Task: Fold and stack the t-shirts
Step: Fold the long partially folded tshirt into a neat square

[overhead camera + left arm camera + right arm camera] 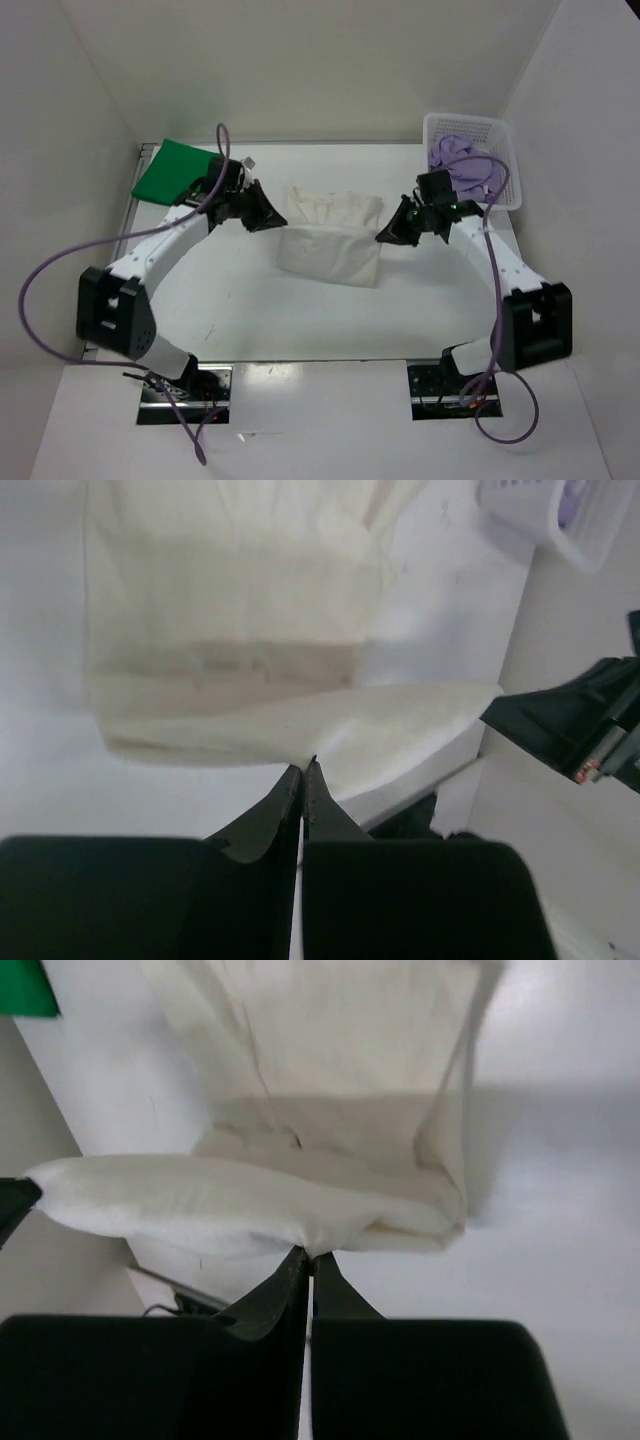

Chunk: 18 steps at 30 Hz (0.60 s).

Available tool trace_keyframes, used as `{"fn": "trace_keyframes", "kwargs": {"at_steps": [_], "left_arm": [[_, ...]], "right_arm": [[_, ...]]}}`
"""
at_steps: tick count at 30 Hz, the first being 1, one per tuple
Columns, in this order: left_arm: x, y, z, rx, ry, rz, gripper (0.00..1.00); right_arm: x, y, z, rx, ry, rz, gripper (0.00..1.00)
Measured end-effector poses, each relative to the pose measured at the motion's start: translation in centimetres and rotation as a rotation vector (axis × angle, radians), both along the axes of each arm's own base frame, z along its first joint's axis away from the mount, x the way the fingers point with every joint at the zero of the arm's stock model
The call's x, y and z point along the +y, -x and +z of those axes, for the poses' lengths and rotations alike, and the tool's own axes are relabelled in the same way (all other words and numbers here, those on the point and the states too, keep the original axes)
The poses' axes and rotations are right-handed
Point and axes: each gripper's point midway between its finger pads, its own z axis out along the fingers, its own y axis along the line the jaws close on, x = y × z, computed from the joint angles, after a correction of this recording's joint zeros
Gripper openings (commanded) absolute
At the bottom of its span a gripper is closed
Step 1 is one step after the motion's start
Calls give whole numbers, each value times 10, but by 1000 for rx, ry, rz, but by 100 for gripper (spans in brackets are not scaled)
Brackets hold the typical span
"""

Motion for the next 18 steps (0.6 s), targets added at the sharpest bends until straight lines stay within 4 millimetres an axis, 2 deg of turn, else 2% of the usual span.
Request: {"fn": "trace_keyframes", "kwargs": {"at_steps": [2,5,8,12,15,17,18], "left_arm": [[-9,-44,-10,-10,-17,17,0],[-17,-106,-32,-14,-49,51,0],[-14,-156,-58,-18,-74,100,0],[1,-197,-83,-13,-85,167,0],[10,-220,-89,-25,-75,216,1],[15,-230,-90,-33,-64,248,9],[17,-235,-89,-43,-59,260,17]], "right_arm": [[-9,-44,0,-27,32,1,0],[-19,-103,-12,-44,79,5,0],[-24,-150,-30,-63,117,8,0],[-24,-192,-54,-67,138,15,0],[-21,-214,-64,-76,139,16,1],[-18,-234,-64,-100,135,15,6],[-17,-244,-63,-115,133,14,10]]}}
